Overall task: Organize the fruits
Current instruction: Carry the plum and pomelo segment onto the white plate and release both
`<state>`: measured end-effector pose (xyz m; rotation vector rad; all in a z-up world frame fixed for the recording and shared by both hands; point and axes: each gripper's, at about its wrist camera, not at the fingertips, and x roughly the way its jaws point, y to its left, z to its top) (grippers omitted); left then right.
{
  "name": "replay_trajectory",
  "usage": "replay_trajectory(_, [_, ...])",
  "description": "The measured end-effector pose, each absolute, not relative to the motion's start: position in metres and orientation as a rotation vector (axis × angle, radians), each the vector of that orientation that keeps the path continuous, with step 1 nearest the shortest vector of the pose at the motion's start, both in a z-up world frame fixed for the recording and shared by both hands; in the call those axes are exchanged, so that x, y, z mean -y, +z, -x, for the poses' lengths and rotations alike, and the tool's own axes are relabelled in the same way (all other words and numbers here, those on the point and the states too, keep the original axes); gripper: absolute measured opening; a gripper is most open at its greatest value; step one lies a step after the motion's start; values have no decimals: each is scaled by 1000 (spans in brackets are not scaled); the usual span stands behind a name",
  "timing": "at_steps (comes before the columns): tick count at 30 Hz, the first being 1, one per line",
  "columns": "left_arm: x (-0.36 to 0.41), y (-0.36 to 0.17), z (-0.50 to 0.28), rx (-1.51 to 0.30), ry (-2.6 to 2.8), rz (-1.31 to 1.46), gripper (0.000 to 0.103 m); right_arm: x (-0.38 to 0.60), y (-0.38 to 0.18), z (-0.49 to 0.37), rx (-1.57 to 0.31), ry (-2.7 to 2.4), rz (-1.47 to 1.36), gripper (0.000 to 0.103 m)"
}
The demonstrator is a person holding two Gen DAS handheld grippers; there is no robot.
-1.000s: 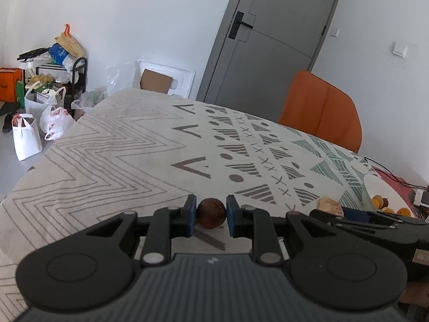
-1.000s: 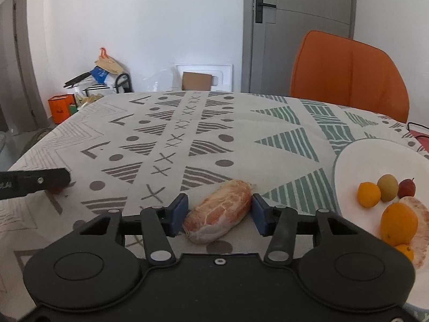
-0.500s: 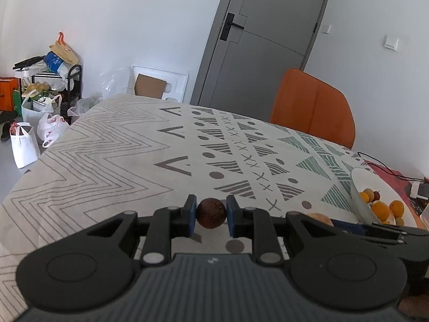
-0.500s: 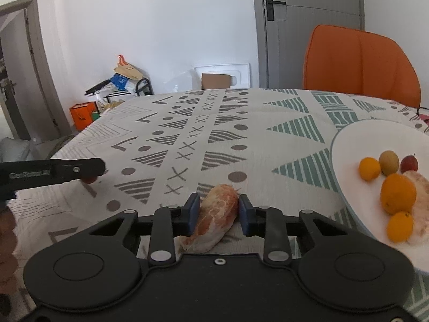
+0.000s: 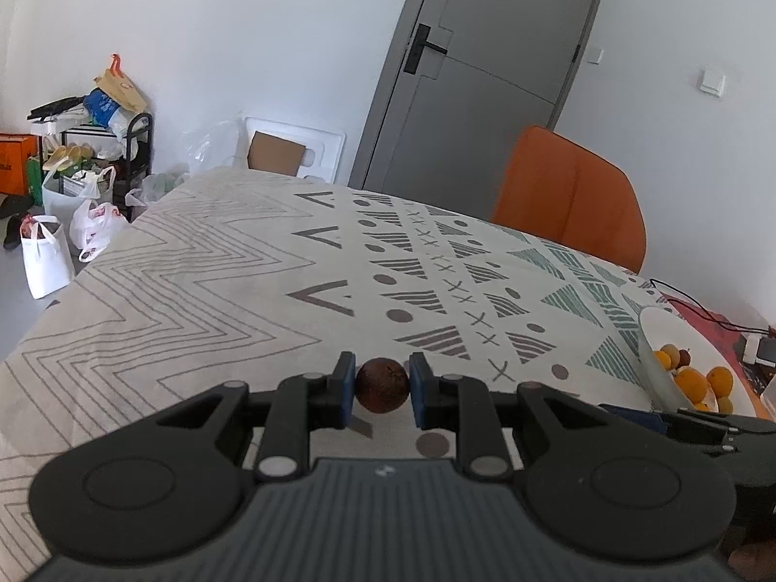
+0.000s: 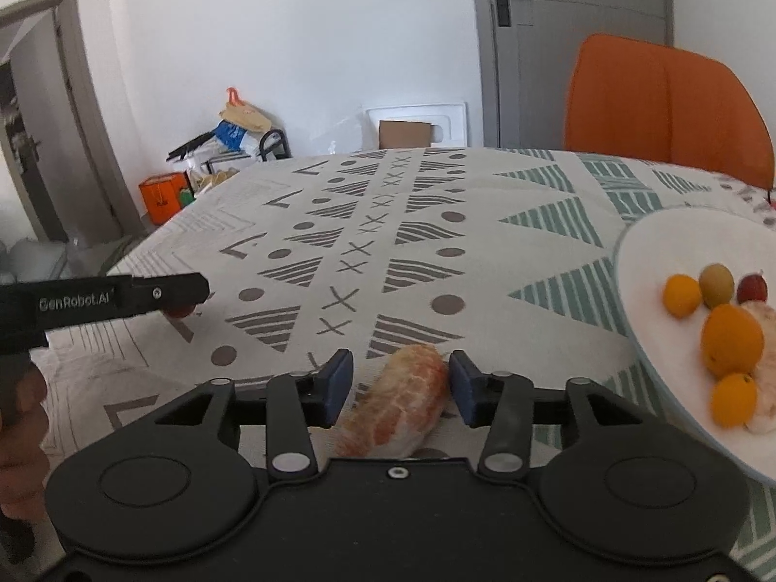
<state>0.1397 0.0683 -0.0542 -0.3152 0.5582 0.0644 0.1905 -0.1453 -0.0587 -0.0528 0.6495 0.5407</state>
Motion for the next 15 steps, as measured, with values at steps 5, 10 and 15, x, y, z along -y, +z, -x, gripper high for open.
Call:
replay_trajectory(5, [-74, -54, -136, -556, 73, 327, 22, 138, -59, -183, -644, 502, 139, 47])
replay_trajectory(10, [-71, -57, -133, -566, 69, 321, 22, 144, -59, -178, -649, 466, 133, 43])
replay_trajectory(15, [-62, -52, -130, -563, 58, 297, 22, 148, -58, -177, -642, 476, 118, 32])
